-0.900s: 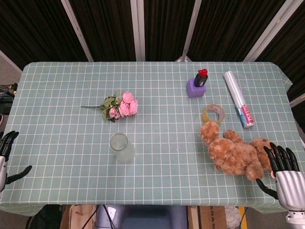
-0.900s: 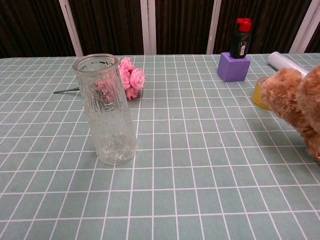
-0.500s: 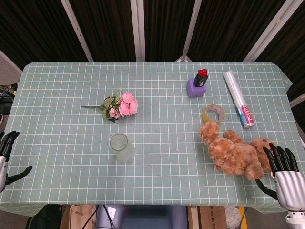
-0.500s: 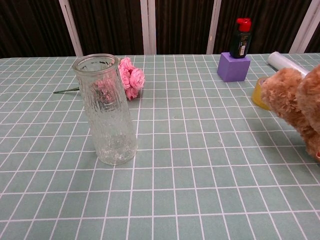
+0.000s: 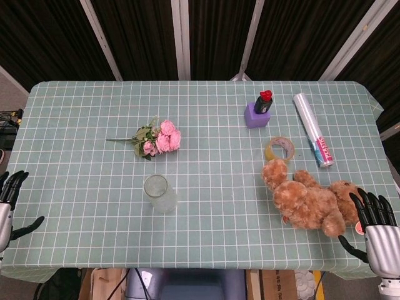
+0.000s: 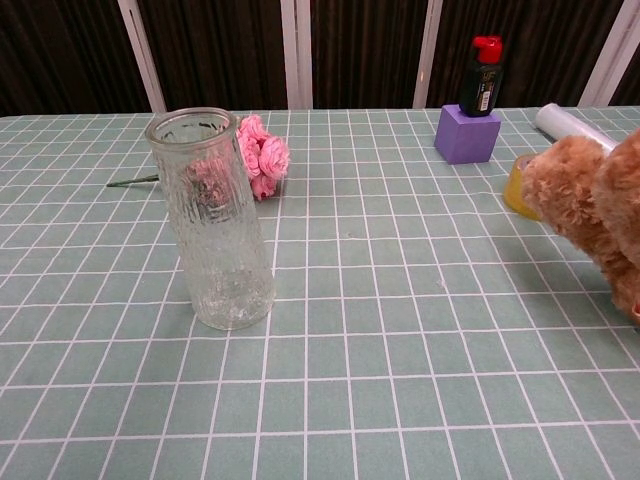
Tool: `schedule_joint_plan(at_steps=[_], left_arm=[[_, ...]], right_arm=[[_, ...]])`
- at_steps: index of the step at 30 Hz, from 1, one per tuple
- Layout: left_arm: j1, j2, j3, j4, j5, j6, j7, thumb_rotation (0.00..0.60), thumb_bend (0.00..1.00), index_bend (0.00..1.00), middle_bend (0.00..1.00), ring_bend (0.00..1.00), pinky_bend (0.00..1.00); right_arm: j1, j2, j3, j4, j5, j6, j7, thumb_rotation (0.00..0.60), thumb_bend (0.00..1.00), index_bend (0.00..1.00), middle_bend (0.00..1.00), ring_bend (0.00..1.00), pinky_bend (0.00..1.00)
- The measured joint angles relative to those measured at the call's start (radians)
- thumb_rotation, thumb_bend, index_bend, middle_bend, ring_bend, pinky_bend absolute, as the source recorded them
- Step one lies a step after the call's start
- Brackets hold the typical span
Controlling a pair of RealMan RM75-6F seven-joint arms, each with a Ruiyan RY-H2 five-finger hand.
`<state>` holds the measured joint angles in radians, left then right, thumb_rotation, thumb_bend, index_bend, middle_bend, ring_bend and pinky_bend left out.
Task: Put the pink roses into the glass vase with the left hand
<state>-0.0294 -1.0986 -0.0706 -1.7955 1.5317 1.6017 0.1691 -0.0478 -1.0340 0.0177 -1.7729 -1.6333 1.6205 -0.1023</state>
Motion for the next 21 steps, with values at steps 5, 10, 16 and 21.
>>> schedule_joint_plan(at_steps=[5,10,16,21], left_arm=[[-0.046,0.004,-0.031,0.013,-0.043,-0.068,0.015,0.6,0.18,0.09,0.06,0.03,0.08],[-0.154,0.024,-0.101,0.048,-0.106,-0.194,0.032,0.6,0.17,0.07,0.05,0.03,0.08],[-0.284,0.037,-0.177,0.081,-0.197,-0.351,0.052,0.6,0.17,0.07,0.05,0.03,0.08],[-0.397,0.026,-0.217,0.124,-0.301,-0.492,0.097,0.6,0.17,0.06,0.05,0.03,0.08]], right_arm=[[0.001,0.004,0.006,0.004,0.019,-0.004,0.015,0.6,0.22,0.1,0.05,0.0,0.0],[0.003,0.005,0.011,0.006,0.026,-0.006,0.023,0.6,0.22,0.1,0.05,0.0,0.0],[0.004,0.001,0.013,0.005,0.03,-0.008,0.01,0.6,0.22,0.1,0.05,0.0,0.0],[0.002,-0.001,0.018,0.005,0.042,-0.005,0.006,0.6,0.22,0.1,0.05,0.0,0.0]])
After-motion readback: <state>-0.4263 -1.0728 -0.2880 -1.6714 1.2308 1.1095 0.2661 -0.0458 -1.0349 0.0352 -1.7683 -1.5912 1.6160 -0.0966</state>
